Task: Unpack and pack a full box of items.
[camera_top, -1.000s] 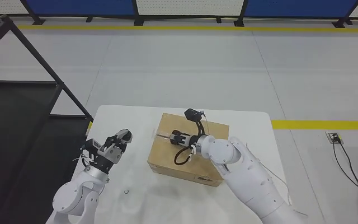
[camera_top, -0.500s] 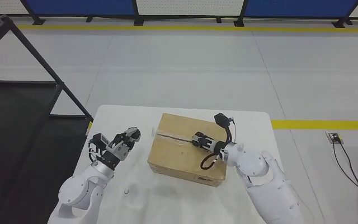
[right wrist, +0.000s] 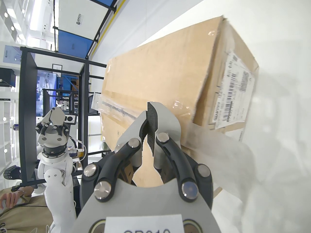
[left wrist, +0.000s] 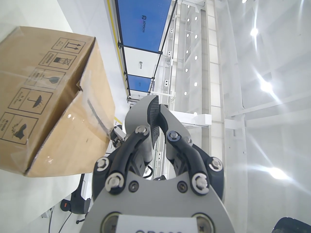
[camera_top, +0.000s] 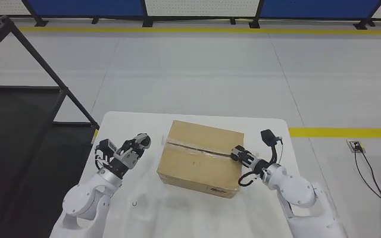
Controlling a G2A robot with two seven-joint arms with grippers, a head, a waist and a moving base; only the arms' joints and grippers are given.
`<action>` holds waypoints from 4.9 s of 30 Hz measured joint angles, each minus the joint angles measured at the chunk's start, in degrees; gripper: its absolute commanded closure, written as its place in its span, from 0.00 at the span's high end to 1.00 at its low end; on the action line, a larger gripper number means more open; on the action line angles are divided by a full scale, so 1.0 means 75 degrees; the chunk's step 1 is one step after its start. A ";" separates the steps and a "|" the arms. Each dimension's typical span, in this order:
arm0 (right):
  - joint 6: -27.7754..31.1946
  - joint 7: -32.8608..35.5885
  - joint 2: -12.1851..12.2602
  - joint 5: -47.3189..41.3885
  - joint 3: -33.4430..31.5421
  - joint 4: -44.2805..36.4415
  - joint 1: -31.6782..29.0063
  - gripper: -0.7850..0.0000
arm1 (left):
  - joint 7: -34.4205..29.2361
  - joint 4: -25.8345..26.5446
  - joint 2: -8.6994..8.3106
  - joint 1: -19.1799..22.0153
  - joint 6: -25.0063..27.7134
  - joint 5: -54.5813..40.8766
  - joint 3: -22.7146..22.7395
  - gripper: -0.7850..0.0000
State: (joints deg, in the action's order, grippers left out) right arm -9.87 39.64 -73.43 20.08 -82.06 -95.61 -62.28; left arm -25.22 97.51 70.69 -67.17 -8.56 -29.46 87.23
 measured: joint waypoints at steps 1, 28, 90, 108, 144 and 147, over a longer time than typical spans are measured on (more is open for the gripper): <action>0.0010 -0.0048 0.0022 -0.0028 -0.0134 -0.0079 -0.0137 0.00 | -0.0009 -0.0003 -0.0003 0.0023 -0.0013 0.0009 -0.0012 0.00; 0.0383 -0.0712 0.0155 -0.0255 -0.0346 0.0511 -0.0198 0.00 | 0.0146 0.0008 -0.0050 0.0043 -0.0073 0.0059 -0.0102 0.00; -0.0586 -0.1852 -0.1035 -0.0171 0.4303 0.3245 0.3498 0.00 | 0.0519 0.0626 -0.0105 -0.1117 0.0755 -0.0734 0.0674 0.00; -0.0502 -0.2005 -0.2612 -0.1676 0.6063 0.6405 0.5734 0.00 | 0.0816 0.0839 -0.0088 -0.1744 0.1395 -0.1191 0.1165 0.00; 0.0710 -0.0854 -0.2697 -0.0937 0.5276 0.6087 0.5223 0.00 | 0.0904 0.0881 -0.0053 -0.1611 0.1482 -0.1047 0.0975 0.00; 0.0354 -0.0973 -0.2658 -0.0809 0.5128 0.6000 0.5143 0.00 | 0.0898 0.0866 -0.0051 -0.1574 0.1459 -0.1040 0.0956 0.00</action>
State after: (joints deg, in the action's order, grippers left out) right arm -7.22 32.33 -93.37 14.02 -43.60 -50.61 -23.71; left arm -18.49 104.00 70.31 -78.97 2.39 -37.26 94.40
